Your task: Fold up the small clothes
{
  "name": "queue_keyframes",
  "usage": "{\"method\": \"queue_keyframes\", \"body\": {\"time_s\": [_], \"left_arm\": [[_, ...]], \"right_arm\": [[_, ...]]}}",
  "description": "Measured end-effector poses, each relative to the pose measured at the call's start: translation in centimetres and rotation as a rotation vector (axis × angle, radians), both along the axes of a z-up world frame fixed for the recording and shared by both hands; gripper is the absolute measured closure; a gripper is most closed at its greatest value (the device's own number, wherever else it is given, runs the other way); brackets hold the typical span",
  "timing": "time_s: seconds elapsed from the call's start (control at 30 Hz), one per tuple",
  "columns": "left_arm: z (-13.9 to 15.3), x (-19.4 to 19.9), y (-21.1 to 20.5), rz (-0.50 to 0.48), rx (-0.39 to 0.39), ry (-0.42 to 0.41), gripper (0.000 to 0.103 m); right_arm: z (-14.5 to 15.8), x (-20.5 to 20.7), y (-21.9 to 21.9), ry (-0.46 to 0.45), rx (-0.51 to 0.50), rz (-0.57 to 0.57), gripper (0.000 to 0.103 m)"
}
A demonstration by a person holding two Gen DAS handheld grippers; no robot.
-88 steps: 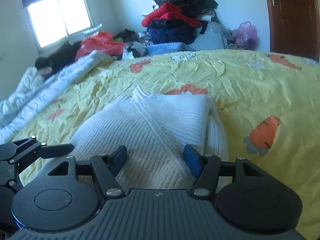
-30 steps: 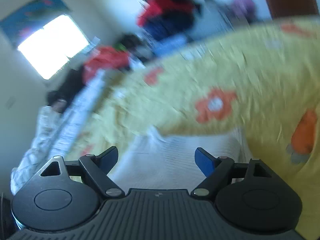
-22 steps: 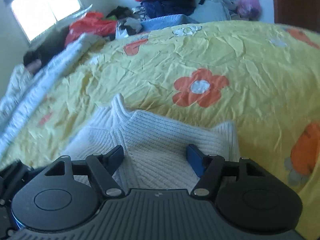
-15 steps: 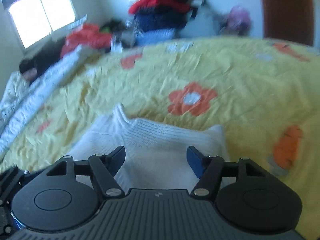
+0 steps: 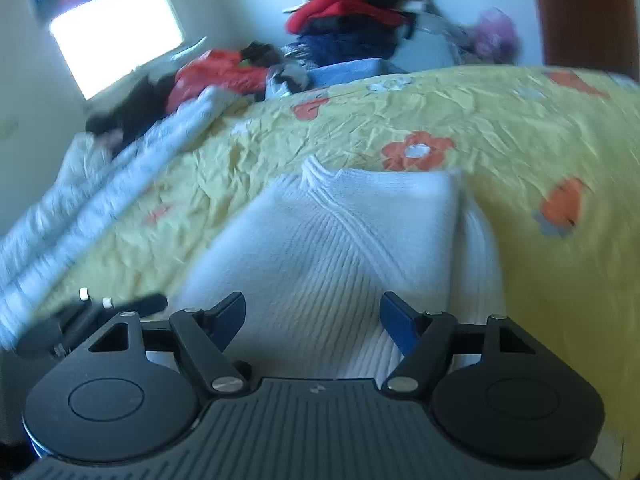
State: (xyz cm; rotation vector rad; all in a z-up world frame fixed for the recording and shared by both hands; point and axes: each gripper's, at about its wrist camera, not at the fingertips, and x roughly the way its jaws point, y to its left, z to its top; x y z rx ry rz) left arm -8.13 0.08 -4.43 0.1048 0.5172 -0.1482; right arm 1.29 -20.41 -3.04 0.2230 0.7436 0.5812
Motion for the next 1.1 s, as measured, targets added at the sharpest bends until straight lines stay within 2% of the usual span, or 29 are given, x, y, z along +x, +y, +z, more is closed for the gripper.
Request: {"method": "queue_keyframes", "body": {"time_s": [0.03,0.1,0.2,0.27,0.33,0.43,0.5,0.53,0.6,0.67,0.73,0.83,0.87,0.9,0.97,1.03,1.1], "left_arm": [[0.4,-1.2,0.3,-0.001,0.007,-0.027,0.007],[1.5,-3.4,1.2,0.002,0.054,-0.088,0.007],[3.9,-6.4,4.5,0.029,0.148,-0.195,0.007],[5.9,-7.9,7.9,0.097,0.199,-0.257,0.007],[7.9,-8.7,11.4,0.183,0.253,-0.302,0.007],[10.8,-10.0,15.6,0.331,0.355,-0.358,0.007],[12.3,-11.3,17.4,0.403,0.361,-0.389,0.004],[12.7,-11.8,18.0,0.416,0.326,-0.396,0.002],[12.3,-12.5,17.7,0.396,0.218,-0.386,0.002],[10.6,-12.1,15.8,0.346,0.147,-0.36,0.002],[7.6,-11.3,12.1,0.312,0.075,-0.331,0.002],[3.1,-9.4,7.4,0.295,-0.06,-0.189,0.002],[1.8,-8.8,6.1,0.293,-0.081,-0.141,0.002],[0.3,-8.0,4.6,0.285,-0.088,-0.088,0.002],[-1.7,-6.8,2.5,0.24,-0.071,-0.017,0.002],[-2.9,-5.5,1.3,0.201,-0.028,0.027,0.002],[-3.7,-4.1,0.6,0.207,0.023,0.058,0.002]], "right_arm": [[0.6,-1.4,-0.7,-0.037,0.018,0.002,0.024],[1.6,-4.1,-1.7,-0.129,-0.026,-0.038,0.021],[2.7,-7.1,-4.4,-0.192,-0.098,-0.07,0.02],[4.0,-9.6,-6.8,-0.291,-0.209,-0.108,0.017],[5.3,-12.2,-8.7,-0.407,-0.373,-0.179,0.013],[7.1,-15.6,-11.2,-0.505,-0.568,-0.231,0.013],[8.0,-17.8,-12.9,-0.559,-0.671,-0.257,0.009],[8.3,-18.8,-13.9,-0.574,-0.703,-0.282,0.003],[8.3,-19.6,-15.4,-0.56,-0.712,-0.317,0.0],[7.3,-19.5,-15.9,-0.516,-0.668,-0.337,0.0],[5.2,-18.4,-15.2,-0.441,-0.57,-0.334,0.0],[1.0,-16.1,-12.6,-0.312,-0.377,-0.293,0.0],[-0.5,-15.0,-11.6,-0.245,-0.313,-0.281,0.0],[-2.1,-13.5,-10.4,-0.16,-0.258,-0.28,0.001],[-4.3,-11.2,-8.0,-0.053,-0.219,-0.274,0.001],[-5.9,-9.1,-5.5,-0.014,-0.253,-0.261,0.001],[-6.8,-8.1,-3.3,-0.022,-0.356,-0.259,0.001]]}}
